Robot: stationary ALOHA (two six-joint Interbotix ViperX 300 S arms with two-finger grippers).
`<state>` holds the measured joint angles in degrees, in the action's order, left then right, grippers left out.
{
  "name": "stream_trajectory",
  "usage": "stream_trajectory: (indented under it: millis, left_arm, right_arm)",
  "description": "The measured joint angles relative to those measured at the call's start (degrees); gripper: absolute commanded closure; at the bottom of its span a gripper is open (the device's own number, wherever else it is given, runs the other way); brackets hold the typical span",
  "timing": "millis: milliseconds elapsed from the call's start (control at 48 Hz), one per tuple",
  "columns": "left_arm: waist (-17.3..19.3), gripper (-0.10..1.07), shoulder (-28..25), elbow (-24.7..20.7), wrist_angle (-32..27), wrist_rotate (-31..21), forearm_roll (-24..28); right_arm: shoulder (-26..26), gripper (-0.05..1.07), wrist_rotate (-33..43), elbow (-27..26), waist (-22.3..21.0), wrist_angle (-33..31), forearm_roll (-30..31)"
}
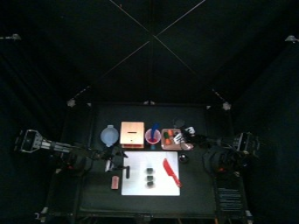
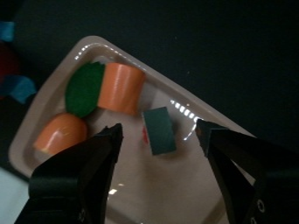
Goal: Place cut up sushi roll onto plate
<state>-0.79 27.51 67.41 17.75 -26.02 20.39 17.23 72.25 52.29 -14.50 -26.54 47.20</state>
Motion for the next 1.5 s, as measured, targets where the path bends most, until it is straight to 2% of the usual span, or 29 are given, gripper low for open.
stream_trajectory:
  millis: [104,229,333,479,646,1062,1188,1375,1500]
  left_arm:
    - [-0.09,0.0,0.0,0.0,0.0,0.0,-0.35]
    - [0.0,0.0,-0.09,0.0,0.0,0.0,-0.97]
    - [0.0,0.0,-0.09,0.0,0.09,0.0,-1.23]
    - [0.0,0.0,-0.09,0.0,0.09,0.0,-1.41]
    - [0.0,0.0,-0.09,0.26,0.09,0.0,-1.93]
    - [0.0,0.0,-0.09,0.79,0.0,0.0,-2.9]
    - [0.0,0.0,-0.09,0.88,0.09,0.0,-2.9]
    - [0.0,0.0,-0.09,1.23,0.0,0.0,-3.34]
    - [0.09,0.0,-0.09,1.23,0.09,0.0,-3.34]
  right_arm:
    - [1.23,0.06,-0.26,0.09,8.53,3.25,0.62]
    - [-2.29,0.06,-0.35,-1.76,16.88,9.23,0.26]
    - [-7.56,0.06,-0.44,-5.27,20.83,11.43,-0.97]
    - [-14.59,0.06,-0.53,-11.25,23.64,12.83,-0.79]
    - [-20.04,0.06,-0.44,-15.82,25.05,13.62,0.62]
    - [-26.89,0.06,-0.44,-19.25,23.91,15.82,2.29]
    - [-29.36,0.13,-0.53,-19.95,22.24,16.08,2.2]
    - [-30.32,0.34,-0.44,-20.13,21.88,17.49,1.85]
    - [-29.44,0.33,-0.44,-20.04,22.06,14.94,1.41]
